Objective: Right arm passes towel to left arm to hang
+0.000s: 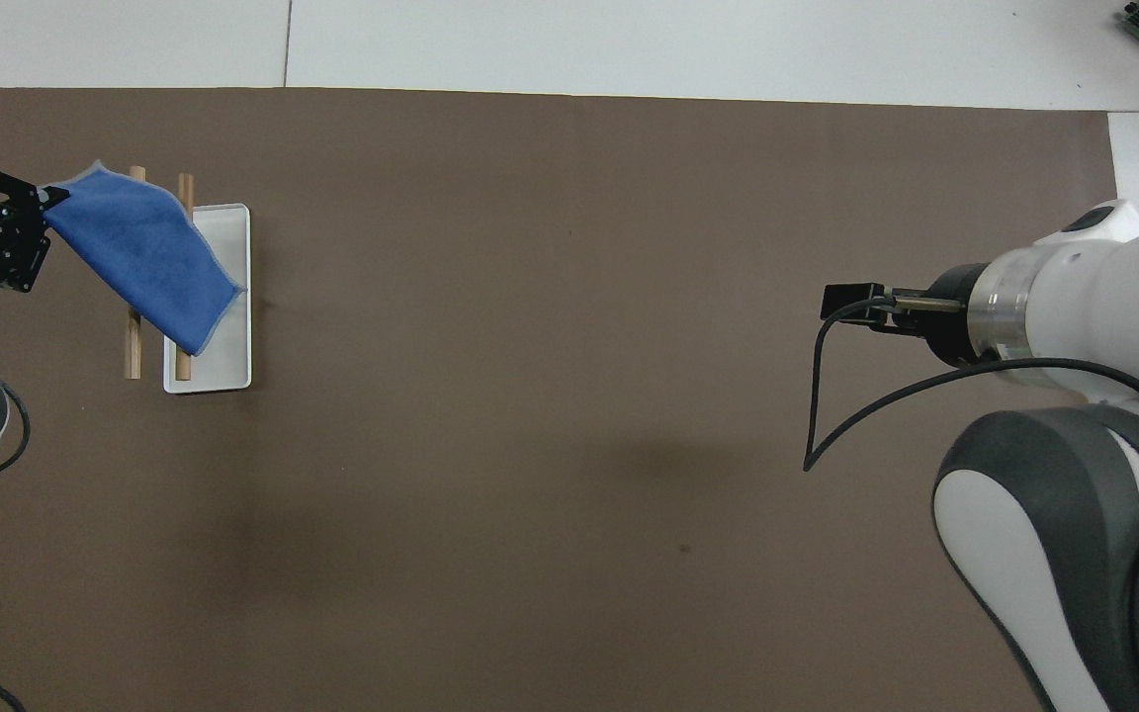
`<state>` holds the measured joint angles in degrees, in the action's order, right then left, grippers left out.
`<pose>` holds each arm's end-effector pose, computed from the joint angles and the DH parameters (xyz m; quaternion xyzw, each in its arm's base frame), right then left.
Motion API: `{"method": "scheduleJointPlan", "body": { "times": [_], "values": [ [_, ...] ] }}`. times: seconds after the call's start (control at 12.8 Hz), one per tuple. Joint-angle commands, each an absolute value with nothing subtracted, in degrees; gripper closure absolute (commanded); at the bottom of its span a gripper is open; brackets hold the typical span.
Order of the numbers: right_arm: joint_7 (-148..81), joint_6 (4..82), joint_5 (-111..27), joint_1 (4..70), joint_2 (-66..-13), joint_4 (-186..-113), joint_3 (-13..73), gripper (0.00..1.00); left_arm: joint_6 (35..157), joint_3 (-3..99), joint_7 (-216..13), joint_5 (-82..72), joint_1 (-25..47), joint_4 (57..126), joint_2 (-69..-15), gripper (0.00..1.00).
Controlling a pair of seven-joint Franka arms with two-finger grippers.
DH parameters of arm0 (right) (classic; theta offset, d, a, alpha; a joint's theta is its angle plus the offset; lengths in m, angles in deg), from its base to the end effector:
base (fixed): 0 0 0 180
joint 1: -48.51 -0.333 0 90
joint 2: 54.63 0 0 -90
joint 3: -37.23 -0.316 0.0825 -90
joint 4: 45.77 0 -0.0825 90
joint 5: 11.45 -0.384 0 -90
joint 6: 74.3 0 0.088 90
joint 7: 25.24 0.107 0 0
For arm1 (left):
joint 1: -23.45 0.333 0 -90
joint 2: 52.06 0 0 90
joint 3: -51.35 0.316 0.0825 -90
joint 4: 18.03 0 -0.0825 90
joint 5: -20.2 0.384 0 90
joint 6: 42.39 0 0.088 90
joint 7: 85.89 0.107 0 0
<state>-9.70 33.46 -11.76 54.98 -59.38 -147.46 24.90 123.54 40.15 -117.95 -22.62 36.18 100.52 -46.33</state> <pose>0.5509 0.0613 0.6006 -0.9921 0.0841 -0.0929 0.0112 0.6037 0.0595 0.4569 0.7431 0.5406 0.2602 0.2963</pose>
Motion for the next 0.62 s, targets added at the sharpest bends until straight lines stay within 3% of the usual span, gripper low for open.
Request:
{"method": "scheduleJointPlan", "body": {
  "times": [0.0,0.16,0.55],
  "values": [
    [-10.0,26.4,-9.9,53.3,-55.4,-139.1,28.0,0.0,124.6,40.7,-117.1,-22.7,35.0,99.0,-44.6,1.0],
    [-10.0,23.2,-9.5,50.6,-54.5,-136.6,31.3,0.0,124.6,40.7,-117.2,-22.6,32.9,98.8,-44.6,1.0],
    [-10.3,21.1,-9.9,48.2,-55.1,-138.5,34.5,0.0,125.4,40.7,-117.3,-22.6,29.3,99.2,-44.6,1.0]
  ]
}}
